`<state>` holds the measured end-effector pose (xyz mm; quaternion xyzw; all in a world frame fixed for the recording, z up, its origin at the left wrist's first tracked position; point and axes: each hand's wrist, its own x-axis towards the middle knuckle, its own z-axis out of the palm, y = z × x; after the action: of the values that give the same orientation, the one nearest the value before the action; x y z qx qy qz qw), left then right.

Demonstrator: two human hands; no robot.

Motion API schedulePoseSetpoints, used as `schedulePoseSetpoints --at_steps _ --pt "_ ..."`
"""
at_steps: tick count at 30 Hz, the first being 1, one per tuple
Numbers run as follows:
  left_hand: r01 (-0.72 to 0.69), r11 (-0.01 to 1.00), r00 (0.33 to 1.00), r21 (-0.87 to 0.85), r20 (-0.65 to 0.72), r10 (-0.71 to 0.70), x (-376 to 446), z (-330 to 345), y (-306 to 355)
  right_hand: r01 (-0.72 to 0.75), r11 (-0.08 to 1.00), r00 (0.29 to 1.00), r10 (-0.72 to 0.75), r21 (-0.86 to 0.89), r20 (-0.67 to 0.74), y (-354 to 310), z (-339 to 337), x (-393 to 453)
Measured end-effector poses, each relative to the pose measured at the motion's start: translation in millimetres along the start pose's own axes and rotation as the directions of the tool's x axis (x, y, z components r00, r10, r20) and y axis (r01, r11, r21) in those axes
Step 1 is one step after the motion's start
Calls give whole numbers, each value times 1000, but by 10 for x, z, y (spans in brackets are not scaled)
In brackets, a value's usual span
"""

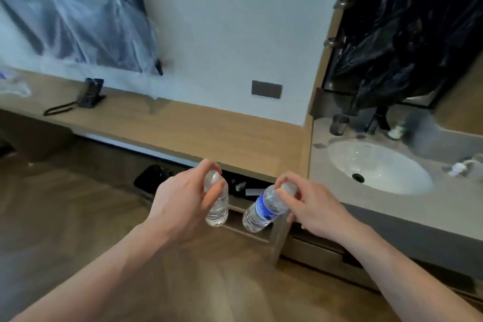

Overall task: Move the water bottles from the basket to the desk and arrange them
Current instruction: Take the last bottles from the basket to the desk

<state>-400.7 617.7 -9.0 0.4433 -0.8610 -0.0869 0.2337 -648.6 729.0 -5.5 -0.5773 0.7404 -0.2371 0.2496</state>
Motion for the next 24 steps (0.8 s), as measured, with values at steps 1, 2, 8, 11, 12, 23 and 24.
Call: schedulePoseSetpoints --at_steps 1,2,8,11,12,23,24 --pt "36 999 999 19 -18 -36 17 -141 -230 25 999 1000 -25 38 6 -219 109 166" --pt "77 997 996 30 -37 -76 32 -277 -448 47 996 999 -48 75 13 -434 210 328" --pt "297 954 949 51 -122 -289 179 -939 -1518 204 974 971 -214 100 108 -1536 612 1290" --pt "375 925 917 57 -167 -361 241 -1141 -1972 297 953 942 -303 64 142 -1966 785 1746" --pt "393 918 908 61 -181 -377 263 -1187 -2104 319 946 933 -325 63 154 -2080 839 1883" --pt "583 811 782 40 -297 -548 1040 -1546 -3541 511 856 816 -511 76 271 -3171 1478 3715" --pt "598 801 767 27 -308 -563 1103 -1600 -3649 528 846 800 -526 75 288 -3291 1537 3863"
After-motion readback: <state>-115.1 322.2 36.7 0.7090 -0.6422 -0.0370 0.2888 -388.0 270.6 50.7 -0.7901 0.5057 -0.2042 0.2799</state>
